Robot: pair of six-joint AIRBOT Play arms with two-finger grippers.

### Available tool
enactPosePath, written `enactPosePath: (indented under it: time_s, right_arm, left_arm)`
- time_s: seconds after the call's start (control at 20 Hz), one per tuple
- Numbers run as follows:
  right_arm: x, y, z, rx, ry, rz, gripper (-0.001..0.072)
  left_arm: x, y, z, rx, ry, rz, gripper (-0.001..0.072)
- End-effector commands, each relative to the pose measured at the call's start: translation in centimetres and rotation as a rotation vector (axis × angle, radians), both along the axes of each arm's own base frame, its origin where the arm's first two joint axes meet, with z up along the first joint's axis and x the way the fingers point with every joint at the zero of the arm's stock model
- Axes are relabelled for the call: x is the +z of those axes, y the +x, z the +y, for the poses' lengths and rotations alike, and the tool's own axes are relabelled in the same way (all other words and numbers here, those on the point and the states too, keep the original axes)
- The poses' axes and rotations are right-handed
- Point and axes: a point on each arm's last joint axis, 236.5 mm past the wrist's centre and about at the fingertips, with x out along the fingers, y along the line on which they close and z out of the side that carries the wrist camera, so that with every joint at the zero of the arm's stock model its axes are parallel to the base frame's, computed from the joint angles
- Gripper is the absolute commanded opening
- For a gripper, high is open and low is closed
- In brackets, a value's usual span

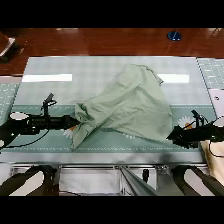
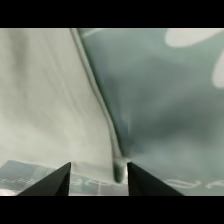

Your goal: Fold the shirts.

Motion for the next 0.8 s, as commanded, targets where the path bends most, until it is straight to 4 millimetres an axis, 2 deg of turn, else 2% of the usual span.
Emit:
enactPosePath:
  time_s: [0.0, 0.25, 0.4, 0.45, 0.55, 0.65, 0.7, 0.75]
  right_arm:
    - [0.1, 3.1, 0.3, -0.084, 0.019, -0.094, 0.0406]
    - [0.9, 5.2, 1.1, -0.144, 0.066, -0.164, 0.0405]
    - [0.9, 5.6, 3.0, -0.082, 0.087, -0.173, 0.0405]
    - [0.7, 5.5, 3.9, -0.048, 0.097, -0.159, 0.0372]
    - [1.2, 6.1, 5.7, 0.044, 0.133, -0.167, 0.0017]
    - [4.3, 8.5, 6.7, 0.109, 0.168, -0.247, 0.0017]
    - [6.7, 10.3, 6.7, 0.132, 0.173, -0.304, 0.0017]
    - [10.1, 12.4, 6.5, 0.164, 0.163, -0.387, 0.0017]
  left_arm:
    - [0.2, 0.4, -0.1, 0.018, -0.009, -0.005, 0.0015]
    - [0.8, 1.6, -0.2, 0.074, -0.043, -0.02, 0.0015]
    - [1.0, 1.7, -0.3, 0.079, -0.049, -0.021, 0.0015]
    - [1.0, 1.7, -0.3, 0.082, -0.052, -0.021, 0.0015]
    - [1.5, 2.1, -0.5, 0.097, -0.075, -0.024, 0.0015]
    - [3.4, 3.2, -0.7, 0.095, -0.111, -0.06, 0.0015]
    - [5.8, 4.4, -0.9, 0.093, -0.155, -0.105, 0.0015]
    - [9.0, 5.8, -1.1, 0.094, -0.209, -0.169, 0.0015]
